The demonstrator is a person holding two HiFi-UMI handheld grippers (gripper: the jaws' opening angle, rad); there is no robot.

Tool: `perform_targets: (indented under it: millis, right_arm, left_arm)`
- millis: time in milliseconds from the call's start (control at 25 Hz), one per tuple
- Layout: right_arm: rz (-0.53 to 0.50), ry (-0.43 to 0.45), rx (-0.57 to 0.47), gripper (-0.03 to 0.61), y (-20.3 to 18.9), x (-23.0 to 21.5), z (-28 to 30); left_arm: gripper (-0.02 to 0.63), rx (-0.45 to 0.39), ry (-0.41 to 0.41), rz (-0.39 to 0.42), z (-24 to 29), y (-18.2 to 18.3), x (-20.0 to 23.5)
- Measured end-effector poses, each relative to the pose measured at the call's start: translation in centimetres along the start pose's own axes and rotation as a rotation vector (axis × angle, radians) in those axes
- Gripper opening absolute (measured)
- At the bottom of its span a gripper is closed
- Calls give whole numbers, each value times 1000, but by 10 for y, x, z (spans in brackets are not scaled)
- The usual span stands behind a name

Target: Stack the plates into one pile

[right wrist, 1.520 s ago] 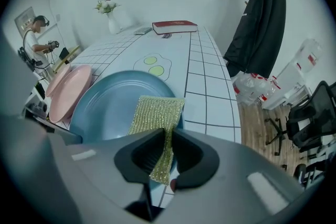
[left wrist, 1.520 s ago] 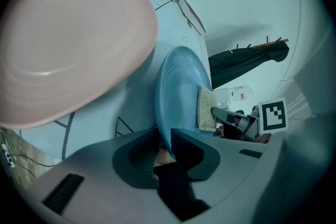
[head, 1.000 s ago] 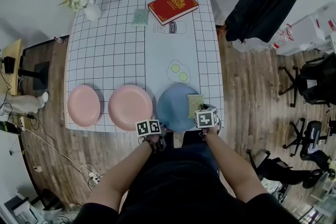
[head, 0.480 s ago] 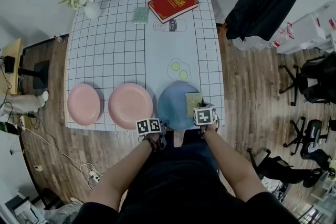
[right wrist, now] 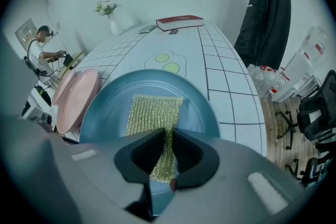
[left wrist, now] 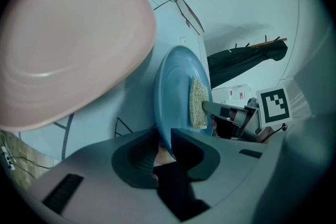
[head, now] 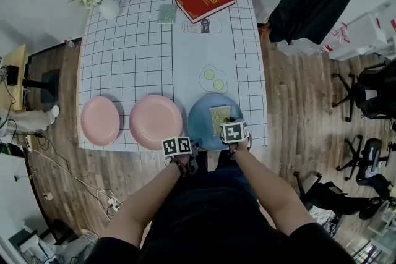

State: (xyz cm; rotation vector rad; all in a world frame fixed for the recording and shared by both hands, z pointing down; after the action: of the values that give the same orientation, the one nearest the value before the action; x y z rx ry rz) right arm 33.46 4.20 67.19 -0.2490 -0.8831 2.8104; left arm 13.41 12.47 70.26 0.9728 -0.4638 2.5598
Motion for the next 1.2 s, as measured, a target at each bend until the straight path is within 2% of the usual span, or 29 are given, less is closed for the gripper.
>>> perform_targets:
  millis: [240, 520, 800, 960, 1200]
  right_arm:
    - [15, 65, 1, 58, 1, 28, 7]
    - [96, 96, 9, 58, 5, 46, 8]
    - [136, 163, -14, 58, 8, 69, 13]
    - [177, 168, 8, 58, 2, 69, 14]
    - [216, 202, -14, 57, -2, 70, 14]
  left_arm:
    - [63, 3, -6, 5, 0, 0, 0]
    - [63, 8, -18, 4, 0, 1, 0]
    - [63, 7, -26, -5, 0, 0, 1]
    - [63, 5, -28, -6, 0, 0, 1]
    - [63, 4, -27, -12, 1, 0, 1]
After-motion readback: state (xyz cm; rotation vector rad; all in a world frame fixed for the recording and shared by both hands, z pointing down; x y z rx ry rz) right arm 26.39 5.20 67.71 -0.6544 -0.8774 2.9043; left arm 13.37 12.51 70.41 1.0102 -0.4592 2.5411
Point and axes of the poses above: the fingertips, and each gripper's own axes: z forward along the fingers, x to its left, y out of its top, the point moved 8 cm from there along -z, backward along the fingers, and after that the axes turned 15 degrees about -x, right-handed, at the moved point
